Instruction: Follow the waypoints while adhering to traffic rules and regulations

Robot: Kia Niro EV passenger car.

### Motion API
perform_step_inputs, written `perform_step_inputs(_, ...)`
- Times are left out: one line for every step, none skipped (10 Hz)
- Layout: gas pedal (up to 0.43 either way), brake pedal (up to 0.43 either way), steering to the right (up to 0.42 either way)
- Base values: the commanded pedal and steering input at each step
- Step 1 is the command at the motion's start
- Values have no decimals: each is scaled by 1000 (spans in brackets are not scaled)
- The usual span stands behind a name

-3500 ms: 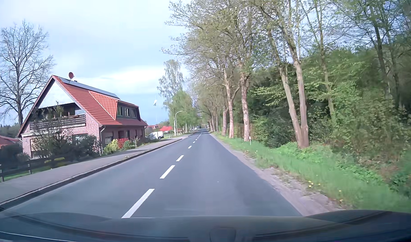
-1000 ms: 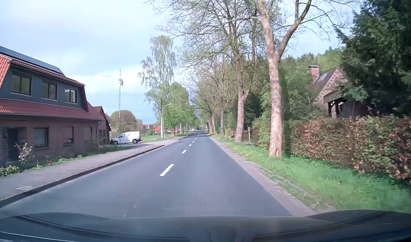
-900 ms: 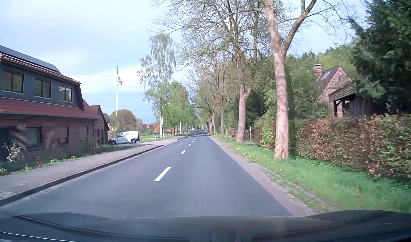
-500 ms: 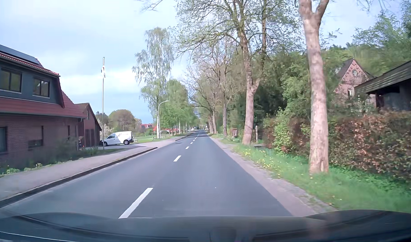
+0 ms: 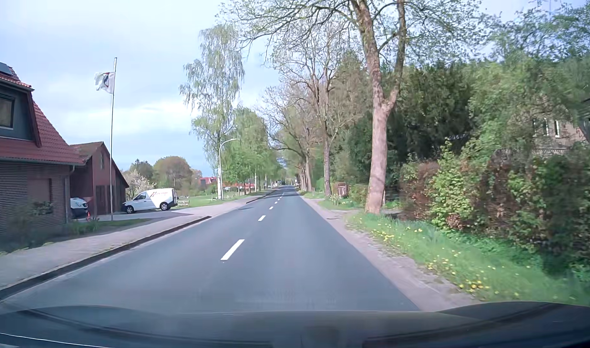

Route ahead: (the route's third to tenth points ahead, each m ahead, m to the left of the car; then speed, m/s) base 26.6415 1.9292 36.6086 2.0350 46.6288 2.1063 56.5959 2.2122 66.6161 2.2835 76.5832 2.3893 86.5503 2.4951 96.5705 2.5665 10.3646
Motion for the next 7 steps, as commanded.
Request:
perform_step_inputs(110,0,-5)
perform_step_inputs(110,0,-5)
perform_step_inputs(110,0,-5)
perform_step_inputs(110,0,-5)
perform_step_inputs(110,0,-5)
perform_step_inputs(110,0,-5)
perform_step_inputs(110,0,-5)
